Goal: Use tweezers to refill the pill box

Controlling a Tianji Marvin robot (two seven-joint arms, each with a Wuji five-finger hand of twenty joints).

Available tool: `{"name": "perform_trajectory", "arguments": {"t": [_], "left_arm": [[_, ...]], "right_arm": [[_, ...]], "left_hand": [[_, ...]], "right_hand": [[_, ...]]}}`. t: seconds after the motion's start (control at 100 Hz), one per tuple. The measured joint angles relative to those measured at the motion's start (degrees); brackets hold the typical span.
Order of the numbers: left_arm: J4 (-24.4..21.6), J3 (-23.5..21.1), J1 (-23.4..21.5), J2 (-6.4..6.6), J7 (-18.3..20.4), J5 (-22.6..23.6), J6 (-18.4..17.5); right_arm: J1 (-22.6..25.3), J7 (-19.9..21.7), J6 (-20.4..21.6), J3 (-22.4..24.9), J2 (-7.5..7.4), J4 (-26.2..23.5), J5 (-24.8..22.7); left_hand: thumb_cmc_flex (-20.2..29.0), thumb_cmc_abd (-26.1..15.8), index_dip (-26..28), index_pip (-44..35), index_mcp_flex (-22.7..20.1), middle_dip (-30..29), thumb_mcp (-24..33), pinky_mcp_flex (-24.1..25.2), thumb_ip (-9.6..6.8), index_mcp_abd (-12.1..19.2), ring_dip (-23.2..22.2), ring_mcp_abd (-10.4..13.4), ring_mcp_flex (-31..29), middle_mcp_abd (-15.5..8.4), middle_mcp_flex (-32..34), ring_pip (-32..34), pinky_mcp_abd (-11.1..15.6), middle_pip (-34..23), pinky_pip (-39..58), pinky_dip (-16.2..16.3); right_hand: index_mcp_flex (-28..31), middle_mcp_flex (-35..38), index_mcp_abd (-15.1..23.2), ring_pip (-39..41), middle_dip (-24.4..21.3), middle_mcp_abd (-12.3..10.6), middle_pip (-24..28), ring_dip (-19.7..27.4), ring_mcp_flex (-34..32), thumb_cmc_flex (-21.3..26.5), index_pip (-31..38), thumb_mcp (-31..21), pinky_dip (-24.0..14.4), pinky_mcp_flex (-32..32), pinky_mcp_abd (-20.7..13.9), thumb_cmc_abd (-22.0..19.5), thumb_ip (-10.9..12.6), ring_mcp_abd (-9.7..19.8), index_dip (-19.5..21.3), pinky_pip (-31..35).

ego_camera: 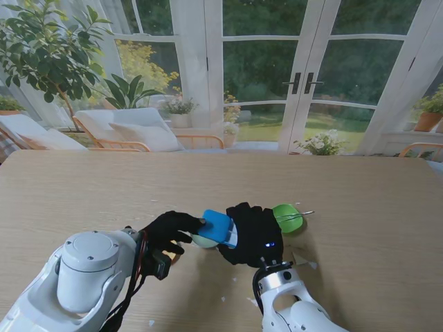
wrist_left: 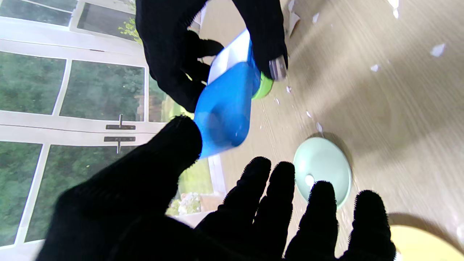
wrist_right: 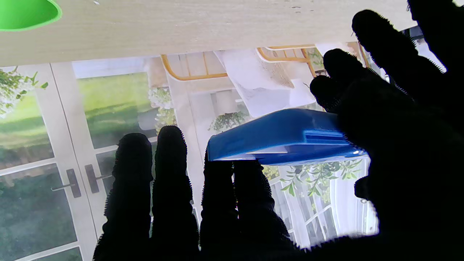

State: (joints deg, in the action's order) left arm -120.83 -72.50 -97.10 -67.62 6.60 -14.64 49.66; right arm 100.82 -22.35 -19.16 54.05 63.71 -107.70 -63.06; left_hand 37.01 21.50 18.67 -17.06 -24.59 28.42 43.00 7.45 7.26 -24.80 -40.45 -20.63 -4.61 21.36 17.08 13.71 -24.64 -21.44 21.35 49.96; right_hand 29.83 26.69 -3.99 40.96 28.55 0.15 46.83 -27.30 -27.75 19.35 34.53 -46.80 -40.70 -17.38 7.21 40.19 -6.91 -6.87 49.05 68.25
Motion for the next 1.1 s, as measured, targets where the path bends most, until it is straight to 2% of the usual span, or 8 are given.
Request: {"name": "perform_trajectory", "arguments": {"t": [0.06, 0.17, 0.3, 0.39, 0.55, 0.83, 0.95, 1.1], "left_arm": [[-0.22, 0.22, -0.07, 0.34, 0.27, 3.32, -0.54], [-0.28, 0.53, -0.47, 1.74, 2.99, 11.19, -5.11], [-0.41, -0.19, -1.50, 3.20, 4.84, 13.44, -9.41], [-0.43, -1.05, -2.72, 3.59, 5.56, 16.26, -12.16], [-0.84, -3.00, -6.04, 3.61, 4.39, 17.39, -16.19], [-1.59, -5.32, -10.29, 3.65, 3.91, 16.11, -18.03], [-1.59, -5.72, -11.02, 3.64, 3.59, 15.45, -18.57], [-1.57, -5.88, -11.43, 3.63, 3.29, 15.11, -18.85]], "right_arm": [[0.74, 2.32, 0.16, 0.61, -0.20, -0.99, -0.46], [1.97, 7.81, 0.36, 1.21, -0.95, -3.00, -1.79], [2.21, 8.58, 0.21, 0.36, -1.60, -3.08, -1.58], [1.41, 9.63, -0.28, -1.73, -1.97, -2.17, -1.39], [-1.38, 11.74, -0.99, -6.61, -2.39, 1.30, -1.14], [-6.47, 13.22, -5.84, -15.65, -2.67, 7.08, -0.21], [-7.73, 13.59, -6.05, -17.20, -2.61, 8.78, -0.02], [-9.72, 12.62, -6.32, -19.91, -2.49, 11.29, 0.98]], "left_hand": [[0.00, 0.00, -1.22, 1.95, 0.01, -2.19, 0.00, -0.35, 0.00, 0.09, 0.81, 0.68, 0.00, -0.20, -1.02, -3.59, 0.60, 1.48, -5.09, 2.79], [0.01, 0.00, -1.81, 3.59, 0.01, -3.15, -0.02, 0.05, 0.00, 0.24, 1.27, 0.86, 0.00, -0.77, -1.65, -6.23, 1.37, 2.58, -7.09, 3.74], [0.08, -0.39, -2.36, 5.11, 1.04, -3.64, -1.05, 0.14, 0.00, 0.75, 1.27, 2.16, 0.01, -1.52, -3.46, -6.82, 1.99, 2.99, -7.79, 3.38], [0.89, -0.61, -2.36, 5.52, 1.42, -3.65, -1.47, 0.14, 0.00, 0.81, 1.29, 2.22, 0.65, -1.55, -3.49, -7.22, 2.01, 2.99, -8.54, 2.74], [0.91, -0.62, -2.36, 5.53, 1.43, -3.65, -1.47, 0.14, -0.01, 0.81, 1.30, 2.22, 0.65, -1.55, -3.49, -7.21, 2.01, 2.99, -9.19, 1.64], [0.93, -0.62, -2.37, 5.59, 1.43, -3.65, -1.47, 0.14, -0.01, 0.81, 1.31, 2.22, 1.24, -1.55, -3.49, -7.20, 2.01, 3.00, -9.47, 0.20], [1.56, -0.74, -2.38, 6.20, 1.43, -3.65, -1.45, 0.14, -0.01, 0.81, 1.32, 2.24, 1.24, -1.55, -3.50, -7.18, 2.01, 3.00, -9.87, 0.07], [1.56, -0.77, -2.43, 7.03, 1.43, -3.65, -1.45, 0.14, -0.01, 0.81, 1.33, 2.24, 1.24, -1.55, -3.50, -7.18, 2.01, 3.00, -9.87, -0.51]], "right_hand": [[0.00, 0.00, 0.00, -0.03, 0.00, 0.00, 0.00, 0.00, 0.00, 0.00, 0.06, 0.00, 0.00, 0.00, 0.00, 0.00, -0.03, 0.00, -0.02, 0.00], [0.00, 0.00, 0.00, -0.08, 0.01, 0.00, 0.00, 0.00, 0.00, 0.00, 0.07, 0.00, 0.00, 0.00, 0.00, 0.00, -0.04, 0.00, -0.04, 0.73], [0.00, -0.05, -0.01, 0.60, 0.13, 0.00, 0.00, -0.50, 0.65, 0.01, 0.07, 0.00, -1.02, 0.00, -0.14, 0.00, -0.04, 0.00, -0.05, 2.52], [0.00, -0.07, -0.02, 2.03, 0.54, 0.00, 0.00, -1.33, 0.68, 0.01, 0.07, -0.01, -1.92, 0.00, -0.76, 0.00, -0.04, 0.02, -0.05, 3.53], [0.00, -0.09, -0.02, 6.51, 2.24, 0.00, 0.39, -3.72, 0.79, 0.01, 0.08, 0.00, -4.10, -0.01, -2.46, 0.00, -0.04, 1.07, -0.05, 7.41], [-0.42, -3.09, -0.05, 16.23, 8.30, -0.38, 5.31, -9.55, 2.86, 0.01, 0.08, -0.01, -8.17, -0.53, -6.43, -0.65, -0.04, 2.93, -0.05, 14.28], [-0.99, -4.96, -0.06, 21.43, 11.67, -0.46, 7.84, -13.15, 4.14, 0.01, 0.08, -0.01, -10.25, -1.02, -8.50, -0.89, 0.02, 4.23, 0.70, 17.43], [-1.04, -6.69, -0.06, 23.78, 15.08, -0.49, 10.83, -17.83, 4.15, -0.03, 0.12, 0.00, -11.24, -2.12, -9.71, -0.91, 0.03, 5.07, 1.31, 20.38]]}}
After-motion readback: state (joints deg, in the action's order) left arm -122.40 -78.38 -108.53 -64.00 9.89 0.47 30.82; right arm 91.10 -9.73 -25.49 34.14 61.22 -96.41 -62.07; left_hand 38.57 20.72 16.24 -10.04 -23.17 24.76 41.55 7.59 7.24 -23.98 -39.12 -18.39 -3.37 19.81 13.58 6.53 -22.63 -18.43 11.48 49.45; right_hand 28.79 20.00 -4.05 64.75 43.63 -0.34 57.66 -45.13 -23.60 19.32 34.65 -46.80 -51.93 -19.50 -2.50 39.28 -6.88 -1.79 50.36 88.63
